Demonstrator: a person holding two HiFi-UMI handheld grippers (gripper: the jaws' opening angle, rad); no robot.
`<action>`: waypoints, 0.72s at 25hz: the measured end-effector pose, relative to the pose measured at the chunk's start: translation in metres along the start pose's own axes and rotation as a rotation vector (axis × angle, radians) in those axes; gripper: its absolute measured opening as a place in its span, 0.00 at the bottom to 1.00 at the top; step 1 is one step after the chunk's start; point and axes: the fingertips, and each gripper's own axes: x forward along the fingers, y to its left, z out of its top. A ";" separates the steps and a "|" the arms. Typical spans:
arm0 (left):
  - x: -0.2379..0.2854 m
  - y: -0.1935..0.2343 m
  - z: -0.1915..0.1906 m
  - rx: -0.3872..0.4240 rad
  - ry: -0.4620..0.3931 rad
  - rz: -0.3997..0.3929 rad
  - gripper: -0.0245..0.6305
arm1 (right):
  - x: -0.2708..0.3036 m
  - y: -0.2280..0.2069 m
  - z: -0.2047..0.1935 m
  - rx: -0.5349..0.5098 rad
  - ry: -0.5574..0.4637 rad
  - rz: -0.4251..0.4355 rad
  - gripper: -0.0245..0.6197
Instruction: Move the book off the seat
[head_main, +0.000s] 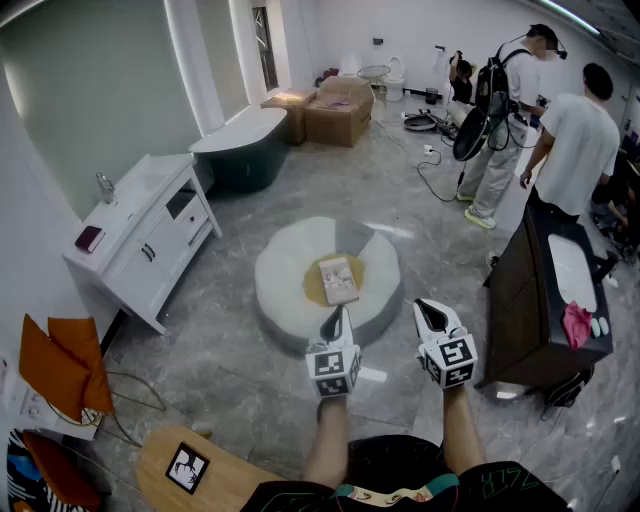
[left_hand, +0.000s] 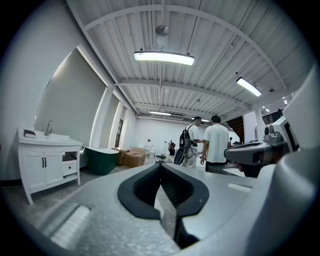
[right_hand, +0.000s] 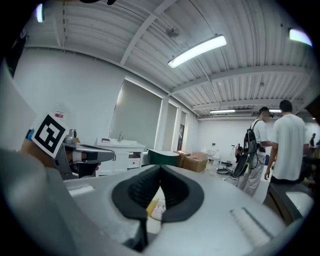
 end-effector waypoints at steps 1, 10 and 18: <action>0.000 -0.003 0.000 -0.007 0.000 -0.011 0.05 | 0.000 -0.001 0.000 0.009 -0.002 -0.007 0.04; 0.000 0.001 -0.019 0.015 0.053 -0.004 0.05 | -0.009 -0.022 -0.025 0.138 -0.013 -0.079 0.04; 0.017 0.008 -0.041 -0.010 0.074 0.044 0.05 | 0.008 -0.056 -0.047 0.246 0.000 -0.116 0.04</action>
